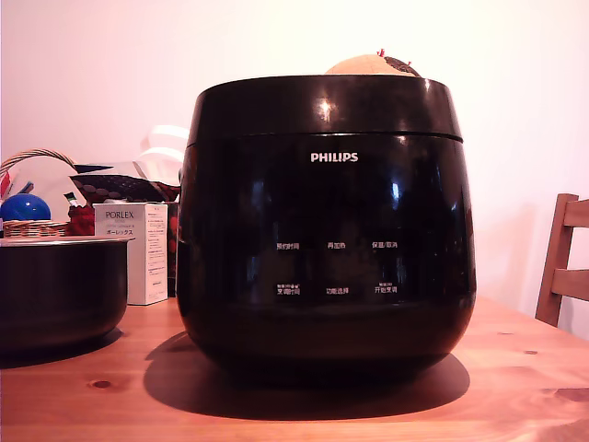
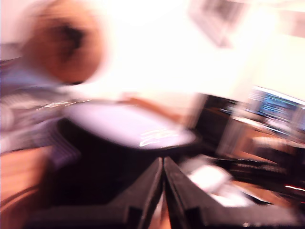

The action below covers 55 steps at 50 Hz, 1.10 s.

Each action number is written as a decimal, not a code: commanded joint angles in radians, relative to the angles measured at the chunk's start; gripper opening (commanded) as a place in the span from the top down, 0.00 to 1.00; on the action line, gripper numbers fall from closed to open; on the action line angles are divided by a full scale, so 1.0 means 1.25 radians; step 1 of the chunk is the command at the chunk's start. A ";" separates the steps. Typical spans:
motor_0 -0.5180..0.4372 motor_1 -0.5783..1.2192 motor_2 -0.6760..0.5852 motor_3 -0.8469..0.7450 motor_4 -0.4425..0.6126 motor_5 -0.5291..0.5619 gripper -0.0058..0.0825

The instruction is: Open the rice cooker by pressing the large metal button on the top of its lid with medium force

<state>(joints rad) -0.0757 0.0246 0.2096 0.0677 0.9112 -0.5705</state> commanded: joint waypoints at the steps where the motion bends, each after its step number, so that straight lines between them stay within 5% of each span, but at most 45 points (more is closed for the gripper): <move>1: -0.009 0.050 0.005 -0.002 0.016 -0.005 0.96; 11: -0.044 0.215 0.065 0.038 0.024 0.020 0.96; 22: -0.117 0.417 0.158 0.115 0.012 0.150 0.96; 38: -0.294 0.712 0.307 0.158 -0.116 0.384 0.96; 55: -0.469 0.947 0.461 0.162 -0.245 0.528 0.96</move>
<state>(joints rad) -0.6441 1.1778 0.7742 0.2626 0.6197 0.0696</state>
